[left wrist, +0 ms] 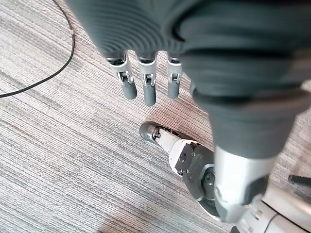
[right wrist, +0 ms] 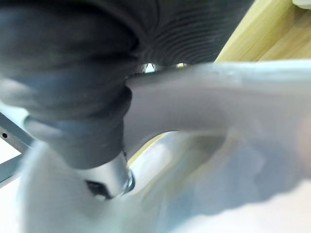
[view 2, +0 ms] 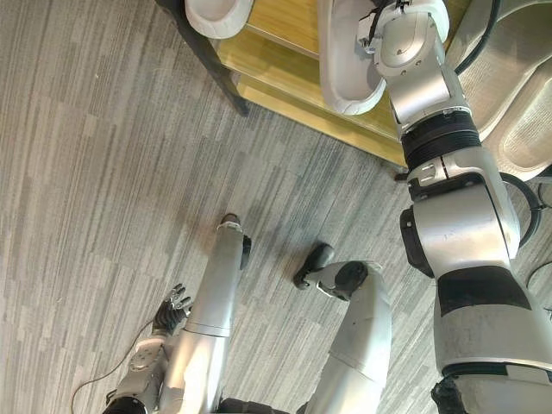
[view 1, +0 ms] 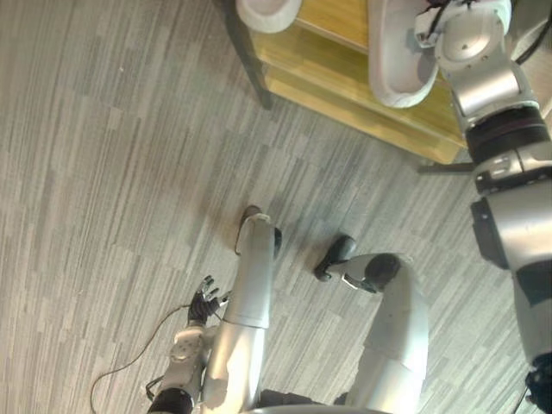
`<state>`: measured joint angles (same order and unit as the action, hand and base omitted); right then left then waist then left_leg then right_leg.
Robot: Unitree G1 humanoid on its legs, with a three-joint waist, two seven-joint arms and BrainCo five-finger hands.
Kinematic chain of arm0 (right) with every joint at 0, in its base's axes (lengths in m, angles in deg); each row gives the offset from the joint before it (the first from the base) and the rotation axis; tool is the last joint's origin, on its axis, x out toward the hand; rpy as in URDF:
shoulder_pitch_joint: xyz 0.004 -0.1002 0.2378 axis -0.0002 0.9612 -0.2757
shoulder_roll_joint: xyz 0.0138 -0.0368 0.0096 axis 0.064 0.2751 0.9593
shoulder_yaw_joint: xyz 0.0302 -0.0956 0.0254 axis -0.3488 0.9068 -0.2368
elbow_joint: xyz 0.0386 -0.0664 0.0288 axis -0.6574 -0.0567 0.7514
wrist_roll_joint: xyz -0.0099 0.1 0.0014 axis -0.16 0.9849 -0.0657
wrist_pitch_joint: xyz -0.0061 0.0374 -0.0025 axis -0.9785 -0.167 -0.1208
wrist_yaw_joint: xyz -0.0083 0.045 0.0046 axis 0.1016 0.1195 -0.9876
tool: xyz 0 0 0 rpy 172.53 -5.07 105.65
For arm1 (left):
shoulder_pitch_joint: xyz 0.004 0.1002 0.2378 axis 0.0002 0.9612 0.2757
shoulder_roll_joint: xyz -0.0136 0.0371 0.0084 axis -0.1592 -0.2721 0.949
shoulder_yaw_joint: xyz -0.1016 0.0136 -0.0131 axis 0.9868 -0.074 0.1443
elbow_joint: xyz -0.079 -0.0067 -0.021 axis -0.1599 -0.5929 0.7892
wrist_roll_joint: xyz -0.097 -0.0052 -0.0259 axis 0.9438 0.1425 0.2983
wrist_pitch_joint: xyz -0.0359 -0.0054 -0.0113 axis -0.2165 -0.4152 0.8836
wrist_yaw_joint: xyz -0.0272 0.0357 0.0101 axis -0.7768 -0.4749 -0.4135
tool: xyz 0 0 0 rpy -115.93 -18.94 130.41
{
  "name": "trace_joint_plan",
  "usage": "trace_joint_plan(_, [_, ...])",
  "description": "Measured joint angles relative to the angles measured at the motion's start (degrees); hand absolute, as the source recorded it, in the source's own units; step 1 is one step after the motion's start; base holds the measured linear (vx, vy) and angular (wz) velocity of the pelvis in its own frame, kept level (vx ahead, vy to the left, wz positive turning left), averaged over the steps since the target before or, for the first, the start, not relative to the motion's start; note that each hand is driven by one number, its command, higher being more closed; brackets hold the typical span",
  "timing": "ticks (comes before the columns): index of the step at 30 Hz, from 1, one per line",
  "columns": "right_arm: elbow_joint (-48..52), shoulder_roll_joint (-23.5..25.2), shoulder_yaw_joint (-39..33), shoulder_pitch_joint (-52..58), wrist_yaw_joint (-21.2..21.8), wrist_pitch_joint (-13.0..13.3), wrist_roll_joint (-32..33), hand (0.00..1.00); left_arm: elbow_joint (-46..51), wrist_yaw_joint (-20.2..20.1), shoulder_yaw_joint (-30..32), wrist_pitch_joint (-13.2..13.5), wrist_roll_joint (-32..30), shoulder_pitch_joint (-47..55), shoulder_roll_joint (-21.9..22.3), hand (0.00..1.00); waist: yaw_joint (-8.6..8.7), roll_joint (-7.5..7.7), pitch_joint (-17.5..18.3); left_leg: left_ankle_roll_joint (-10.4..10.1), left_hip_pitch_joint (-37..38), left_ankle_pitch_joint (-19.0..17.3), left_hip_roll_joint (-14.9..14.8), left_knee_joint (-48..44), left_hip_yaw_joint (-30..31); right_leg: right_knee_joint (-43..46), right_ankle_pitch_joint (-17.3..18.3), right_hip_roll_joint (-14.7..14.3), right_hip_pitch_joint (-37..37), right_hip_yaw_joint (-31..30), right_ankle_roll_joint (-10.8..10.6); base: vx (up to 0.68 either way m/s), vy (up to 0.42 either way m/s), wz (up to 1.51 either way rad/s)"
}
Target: Organize the slippers on the shoe rack
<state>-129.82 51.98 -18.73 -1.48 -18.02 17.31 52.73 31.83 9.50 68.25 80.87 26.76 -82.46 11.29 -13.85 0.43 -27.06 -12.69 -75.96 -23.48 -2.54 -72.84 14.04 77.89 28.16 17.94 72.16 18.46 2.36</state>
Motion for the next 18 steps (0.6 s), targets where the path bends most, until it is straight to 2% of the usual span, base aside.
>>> trace_joint_plan(11, [0.00, 0.14, -0.15, 0.25, 1.55, -0.51, 2.09, 0.00, -0.22, -0.11, 0.90, -0.08, 0.04, -0.08, 0.24, 0.00, 0.11, -0.02, 0.10, -0.02, 0.20, 0.25, -1.21, -0.78, -0.54, 0.03, -0.99, -0.97, 0.31, -0.40, 1.80, 0.01, 0.009, -0.07])
trace_joint_plan(18, [0.31, 3.79, -2.49, 4.26, 2.47, -0.80, 3.06, 0.00, -2.97, -0.02, 2.60, -1.55, -0.02, -0.61, 0.47, 0.00, 0.79, 0.00, 1.50, 0.06, 1.91, 0.19, -2.75, -1.62, -1.70, 0.33, -0.92, -2.02, -0.56, -1.25, 1.63, -0.01, 0.005, -0.12])
